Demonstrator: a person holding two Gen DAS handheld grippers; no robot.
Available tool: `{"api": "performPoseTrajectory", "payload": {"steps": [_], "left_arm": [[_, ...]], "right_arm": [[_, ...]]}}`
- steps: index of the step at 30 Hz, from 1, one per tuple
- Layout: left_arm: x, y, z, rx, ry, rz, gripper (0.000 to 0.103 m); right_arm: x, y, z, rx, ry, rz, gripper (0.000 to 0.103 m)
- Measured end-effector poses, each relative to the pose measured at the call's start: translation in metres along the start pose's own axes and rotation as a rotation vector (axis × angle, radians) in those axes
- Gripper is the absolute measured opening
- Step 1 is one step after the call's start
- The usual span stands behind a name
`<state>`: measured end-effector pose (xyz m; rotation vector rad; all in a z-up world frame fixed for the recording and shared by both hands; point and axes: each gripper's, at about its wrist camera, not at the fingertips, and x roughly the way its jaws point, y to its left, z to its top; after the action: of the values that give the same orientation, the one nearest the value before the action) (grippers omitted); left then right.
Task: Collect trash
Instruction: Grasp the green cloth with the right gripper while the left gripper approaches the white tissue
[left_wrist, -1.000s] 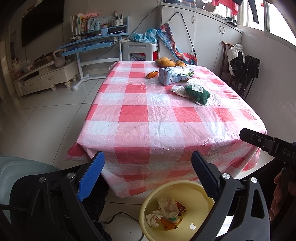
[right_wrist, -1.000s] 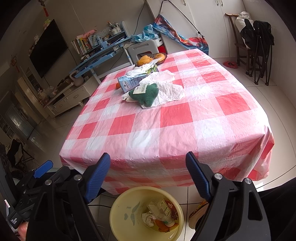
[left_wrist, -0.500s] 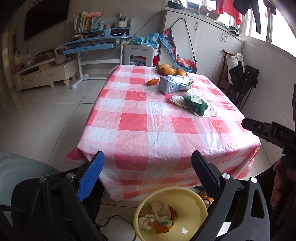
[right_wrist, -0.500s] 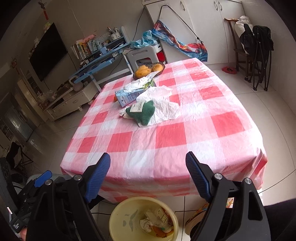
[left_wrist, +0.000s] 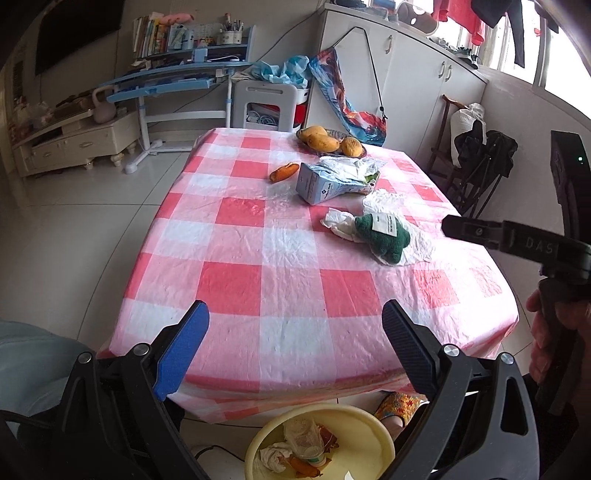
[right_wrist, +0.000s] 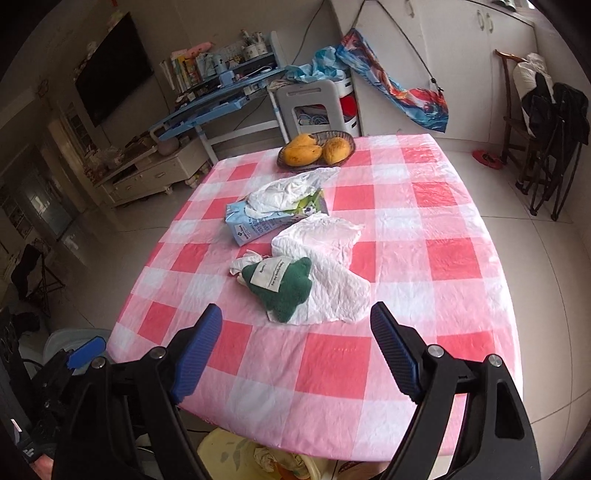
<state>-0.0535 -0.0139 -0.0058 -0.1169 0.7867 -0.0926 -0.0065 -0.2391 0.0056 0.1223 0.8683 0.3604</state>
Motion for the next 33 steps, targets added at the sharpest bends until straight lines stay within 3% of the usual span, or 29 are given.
{"api": "performPoseTrajectory", "payload": {"steps": [8, 11, 16, 25, 33], "left_arm": [[0.023, 0.023, 0.002, -0.060, 0.041, 0.028, 0.091], [0.029, 0.033, 0.003, -0.093, 0.054, 0.034, 0.091], [0.038, 0.032, 0.011, -0.087, 0.051, 0.038, 0.091], [0.080, -0.008, 0.044, -0.008, 0.061, -0.003, 0.091], [0.132, -0.037, 0.069, 0.014, 0.085, 0.002, 0.090]], "right_arm": [[0.065, 0.032, 0.010, -0.164, 0.116, -0.043, 0.072], [0.085, 0.030, 0.008, -0.178, 0.176, -0.068, 0.049], [0.067, 0.022, 0.009, -0.152, 0.142, -0.014, 0.042], [0.014, -0.013, 0.015, 0.109, 0.011, 0.137, 0.044], [0.010, -0.032, 0.020, 0.249, -0.023, 0.225, 0.045]]}}
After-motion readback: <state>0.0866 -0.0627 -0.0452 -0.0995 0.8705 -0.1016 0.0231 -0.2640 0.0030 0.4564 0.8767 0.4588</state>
